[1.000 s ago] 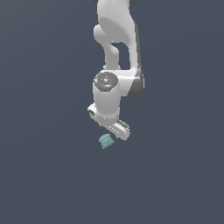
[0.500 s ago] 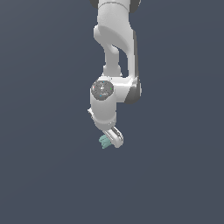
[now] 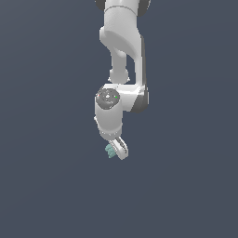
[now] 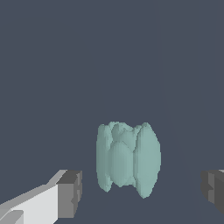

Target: Pick up the object and move it to a goal position.

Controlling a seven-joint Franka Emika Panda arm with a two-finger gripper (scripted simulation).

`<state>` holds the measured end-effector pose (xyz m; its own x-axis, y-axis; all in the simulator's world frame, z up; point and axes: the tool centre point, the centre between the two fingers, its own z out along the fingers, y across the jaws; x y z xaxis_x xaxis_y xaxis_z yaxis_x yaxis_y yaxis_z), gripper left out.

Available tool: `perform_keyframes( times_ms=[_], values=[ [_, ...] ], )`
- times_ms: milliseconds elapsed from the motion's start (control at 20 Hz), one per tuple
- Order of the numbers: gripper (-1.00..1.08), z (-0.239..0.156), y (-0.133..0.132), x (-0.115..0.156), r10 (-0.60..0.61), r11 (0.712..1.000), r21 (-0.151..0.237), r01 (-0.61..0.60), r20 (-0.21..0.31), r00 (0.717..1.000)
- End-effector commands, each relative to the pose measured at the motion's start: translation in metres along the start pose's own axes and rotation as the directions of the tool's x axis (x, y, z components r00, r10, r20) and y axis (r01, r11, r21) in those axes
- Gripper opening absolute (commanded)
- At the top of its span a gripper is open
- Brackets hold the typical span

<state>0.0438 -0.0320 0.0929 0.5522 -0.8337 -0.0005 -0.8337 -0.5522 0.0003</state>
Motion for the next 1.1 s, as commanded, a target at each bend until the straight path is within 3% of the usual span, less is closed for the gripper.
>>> perform_keyframes(
  times_ms=[0, 800, 850, 1050],
  values=[
    [1.00, 0.000, 0.000, 0.000, 0.000, 1.000, 0.000, 0.000, 0.000, 1.000],
    [1.00, 0.050, 0.000, 0.000, 0.005, 1.000, 0.000, -0.005, 0.000, 1.000],
    [-1.00, 0.050, 0.000, 0.000, 0.005, 1.000, 0.000, -0.005, 0.000, 1.000],
    [-1.00, 0.050, 0.000, 0.000, 0.005, 1.000, 0.000, -0.005, 0.000, 1.000]
  ],
)
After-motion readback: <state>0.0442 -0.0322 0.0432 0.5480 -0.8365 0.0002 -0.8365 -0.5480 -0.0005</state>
